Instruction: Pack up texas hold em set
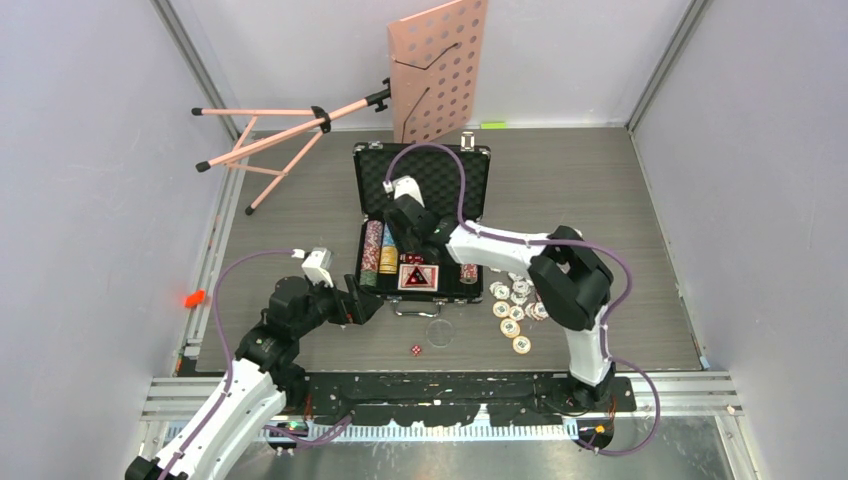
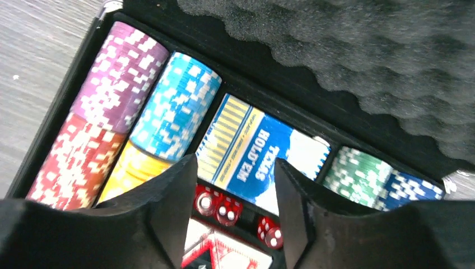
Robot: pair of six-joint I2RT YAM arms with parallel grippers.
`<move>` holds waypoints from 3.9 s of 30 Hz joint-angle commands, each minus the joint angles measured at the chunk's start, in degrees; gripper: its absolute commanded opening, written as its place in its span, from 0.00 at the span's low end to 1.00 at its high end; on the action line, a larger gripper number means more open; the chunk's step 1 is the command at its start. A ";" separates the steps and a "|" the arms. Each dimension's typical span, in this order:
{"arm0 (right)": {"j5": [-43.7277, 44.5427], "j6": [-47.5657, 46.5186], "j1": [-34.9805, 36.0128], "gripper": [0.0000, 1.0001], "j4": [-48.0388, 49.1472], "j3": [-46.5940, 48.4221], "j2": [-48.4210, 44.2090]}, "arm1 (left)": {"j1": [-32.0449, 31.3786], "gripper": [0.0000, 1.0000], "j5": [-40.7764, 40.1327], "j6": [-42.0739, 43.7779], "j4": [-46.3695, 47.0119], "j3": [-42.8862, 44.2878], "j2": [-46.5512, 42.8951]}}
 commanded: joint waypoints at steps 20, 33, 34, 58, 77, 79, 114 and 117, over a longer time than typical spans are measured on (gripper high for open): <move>-14.01 32.43 6.71 1.00 -23.99 -19.41 -35.37 | -0.13 0.95 0.56 0.89 2.15 0.62 -0.75; -1.56 47.13 19.21 0.68 -32.03 -13.09 -22.68 | -0.13 0.92 -4.91 -0.32 -0.43 1.12 -1.41; -1.46 47.71 20.00 0.66 -31.24 -13.09 -21.63 | -0.13 0.90 -7.64 -1.11 -2.10 1.44 -1.73; -14.45 24.97 24.04 0.48 -21.02 -16.17 -13.72 | -0.13 0.88 -36.67 -14.24 -12.94 -0.87 -15.49; -13.61 24.66 24.04 0.34 -19.75 -14.34 -11.52 | -0.13 0.88 -32.56 -12.09 -10.19 -1.37 -14.09; -13.36 24.58 24.04 0.34 -19.90 -14.20 -11.66 | -0.13 0.88 -32.34 -11.94 -9.95 -1.25 -13.60; -2.07 23.96 22.99 0.14 -30.06 -3.20 -15.15 | -0.13 0.87 -31.35 -11.45 -9.54 -1.44 -13.82; -0.76 24.35 20.98 0.12 -30.84 -0.03 -15.22 | -0.13 0.87 -31.26 -11.45 -9.54 -1.44 -13.82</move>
